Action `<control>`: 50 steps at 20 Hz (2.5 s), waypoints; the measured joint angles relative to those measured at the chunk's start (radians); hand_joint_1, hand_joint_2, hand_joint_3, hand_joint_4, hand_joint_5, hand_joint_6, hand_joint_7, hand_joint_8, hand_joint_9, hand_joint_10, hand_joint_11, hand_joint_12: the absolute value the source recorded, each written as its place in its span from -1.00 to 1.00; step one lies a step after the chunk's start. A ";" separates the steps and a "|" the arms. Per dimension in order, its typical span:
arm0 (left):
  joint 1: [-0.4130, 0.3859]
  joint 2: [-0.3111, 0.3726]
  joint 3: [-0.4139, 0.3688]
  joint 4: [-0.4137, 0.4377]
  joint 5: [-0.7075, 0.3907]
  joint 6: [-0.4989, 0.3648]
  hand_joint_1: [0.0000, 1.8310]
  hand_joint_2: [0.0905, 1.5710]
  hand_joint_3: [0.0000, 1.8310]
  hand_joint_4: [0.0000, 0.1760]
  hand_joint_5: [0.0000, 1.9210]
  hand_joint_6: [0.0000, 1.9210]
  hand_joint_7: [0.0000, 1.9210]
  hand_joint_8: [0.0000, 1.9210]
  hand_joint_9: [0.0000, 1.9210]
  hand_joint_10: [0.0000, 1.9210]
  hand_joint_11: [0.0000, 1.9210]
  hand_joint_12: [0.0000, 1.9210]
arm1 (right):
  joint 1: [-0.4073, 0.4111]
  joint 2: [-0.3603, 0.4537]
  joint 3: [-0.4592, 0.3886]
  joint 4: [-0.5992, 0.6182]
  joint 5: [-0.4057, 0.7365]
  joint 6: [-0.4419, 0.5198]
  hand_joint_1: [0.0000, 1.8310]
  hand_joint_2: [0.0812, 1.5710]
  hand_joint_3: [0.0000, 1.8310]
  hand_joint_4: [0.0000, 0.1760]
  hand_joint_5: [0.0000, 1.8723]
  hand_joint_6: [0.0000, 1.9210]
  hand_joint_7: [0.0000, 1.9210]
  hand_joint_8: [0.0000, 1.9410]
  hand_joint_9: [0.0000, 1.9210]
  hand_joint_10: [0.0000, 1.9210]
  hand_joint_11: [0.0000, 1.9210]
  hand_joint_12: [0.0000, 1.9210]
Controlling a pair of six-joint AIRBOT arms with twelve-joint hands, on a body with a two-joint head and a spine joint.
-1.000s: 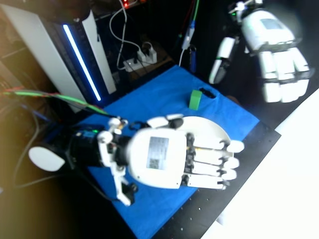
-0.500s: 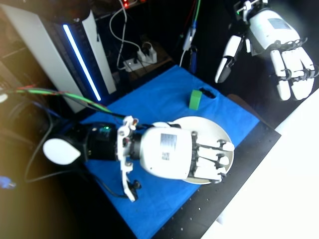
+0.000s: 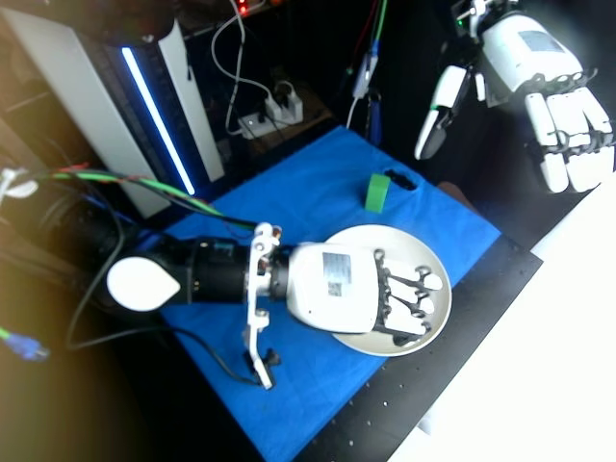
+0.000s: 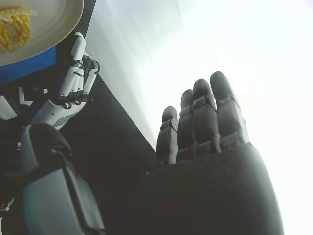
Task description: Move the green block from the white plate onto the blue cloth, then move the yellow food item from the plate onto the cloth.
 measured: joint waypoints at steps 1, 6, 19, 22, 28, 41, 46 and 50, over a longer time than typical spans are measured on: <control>0.000 0.000 0.000 0.000 0.000 0.000 -0.27 -0.07 -1.00 0.65 -0.86 -1.00 -0.78 -1.00 -0.75 -0.99 -1.00 -0.43 | 0.000 -0.002 0.000 -0.011 -0.004 0.000 -0.31 -0.08 -1.00 -1.00 -0.72 -1.00 -0.63 -1.00 -0.51 -1.00 -0.90 0.41; 0.000 -0.002 -0.002 0.004 0.000 0.000 -0.27 -0.04 -1.00 0.54 -0.90 -1.00 -0.85 -1.00 -0.74 -1.00 -1.00 -0.30 | 0.000 -0.014 0.000 -0.030 -0.021 0.001 -0.25 -0.04 -1.00 -1.00 -0.68 -1.00 -0.65 -1.00 -0.52 -0.99 -0.83 0.33; 0.000 -0.002 -0.009 0.006 0.000 0.000 -0.27 -0.06 -1.00 0.52 -0.83 -0.99 -0.80 -0.99 -0.71 -0.99 -1.00 -0.26 | 0.000 -0.027 0.010 -0.019 -0.020 0.010 0.46 0.19 -0.97 -1.00 0.01 -1.00 0.31 -0.58 0.16 -0.26 -0.05 0.50; 0.000 -0.002 -0.009 0.007 0.000 0.000 -0.32 -0.02 -1.00 0.54 -0.84 -1.00 -0.80 -1.00 -0.74 -1.00 -1.00 -0.30 | 0.004 -0.027 0.012 -0.017 -0.015 0.007 0.37 0.34 -1.00 -1.00 0.19 -0.36 0.05 0.10 0.08 -0.44 -0.17 0.40; 0.034 -0.010 -0.009 -0.002 0.001 0.000 -0.26 -0.03 -1.00 0.92 -0.78 -1.00 -0.73 -1.00 -0.77 -1.00 -0.99 -0.47 | 0.010 -0.008 -0.016 -0.002 0.023 0.005 0.38 0.36 -1.00 -1.00 0.32 -0.60 -0.08 0.31 -0.17 -0.03 -0.34 0.62; 0.089 -0.013 -0.006 -0.053 0.001 0.000 -0.21 -0.17 -1.00 1.00 -0.81 -1.00 -0.73 -0.98 -0.70 -0.98 -0.89 -0.51 | 0.035 0.257 -0.274 0.095 0.322 0.004 0.30 0.27 -1.00 -1.00 0.27 -0.36 -0.16 -0.25 -0.41 0.13 -0.66 0.80; 0.110 -0.013 -0.006 -0.071 -0.006 0.000 -0.21 -0.16 -1.00 1.00 -0.82 -1.00 -0.72 -1.00 -0.70 -1.00 -0.97 -0.40 | -0.004 0.343 -0.352 0.110 0.360 0.003 0.37 0.29 -1.00 -1.00 0.23 -0.38 0.21 -0.19 0.04 -0.19 -0.28 0.59; 0.112 -0.012 -0.006 -0.080 -0.008 -0.001 -0.26 -0.15 -0.99 1.00 -0.82 -1.00 -0.72 -1.00 -0.71 -1.00 -0.99 -0.41 | -0.072 0.365 -0.408 0.099 0.378 0.003 0.30 0.29 -1.00 -1.00 0.23 -0.30 0.05 0.61 0.08 0.94 0.11 1.00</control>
